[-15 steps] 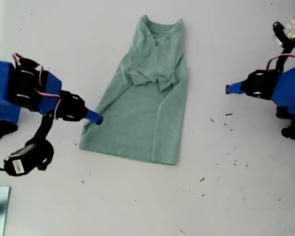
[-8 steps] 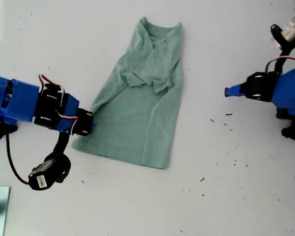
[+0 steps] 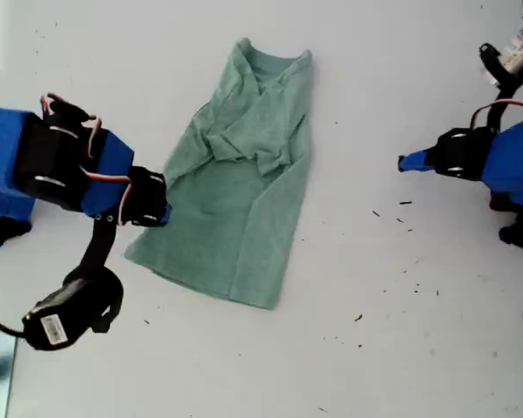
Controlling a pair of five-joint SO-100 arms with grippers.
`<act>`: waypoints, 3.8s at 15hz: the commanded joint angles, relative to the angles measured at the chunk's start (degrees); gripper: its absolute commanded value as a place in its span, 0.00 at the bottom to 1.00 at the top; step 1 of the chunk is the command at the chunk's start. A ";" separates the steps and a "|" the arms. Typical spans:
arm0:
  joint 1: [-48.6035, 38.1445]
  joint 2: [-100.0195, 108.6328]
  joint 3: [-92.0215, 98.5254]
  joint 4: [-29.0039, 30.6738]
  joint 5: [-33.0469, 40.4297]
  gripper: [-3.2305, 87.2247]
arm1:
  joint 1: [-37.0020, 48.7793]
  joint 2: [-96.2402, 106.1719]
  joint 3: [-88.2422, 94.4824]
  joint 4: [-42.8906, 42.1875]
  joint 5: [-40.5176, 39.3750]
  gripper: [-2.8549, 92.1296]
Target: Fold t shirt
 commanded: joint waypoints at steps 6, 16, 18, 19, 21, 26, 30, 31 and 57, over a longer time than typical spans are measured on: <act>1.32 -11.69 -15.21 -0.44 0.70 0.03 | -0.09 0.26 -0.62 0.26 -0.62 0.05; 4.75 -30.67 -35.51 -2.72 9.76 0.37 | -1.32 0.26 -0.44 2.02 -0.18 0.05; 5.71 -11.51 -30.59 -1.49 9.93 0.33 | -1.23 0.26 -0.44 1.76 -0.18 0.05; 5.01 -3.25 -25.05 -1.14 9.67 0.32 | -1.23 0.26 -0.44 1.49 -0.18 0.05; 1.67 14.06 -2.90 -1.85 6.50 0.31 | -1.49 0.26 -0.44 1.49 -0.18 0.05; -5.27 61.61 62.93 -23.55 0.26 0.20 | -1.76 0.26 -0.26 3.16 -0.09 0.05; -3.43 79.54 76.38 -26.37 -4.83 0.07 | -1.76 0.26 0.88 4.22 0.35 0.05; -2.46 78.40 79.10 -28.30 -6.59 0.06 | -1.76 0.26 1.05 4.39 0.35 0.05; 5.98 -24.61 4.31 -28.04 9.76 0.03 | -38.94 -146.51 -122.17 1.23 9.32 0.12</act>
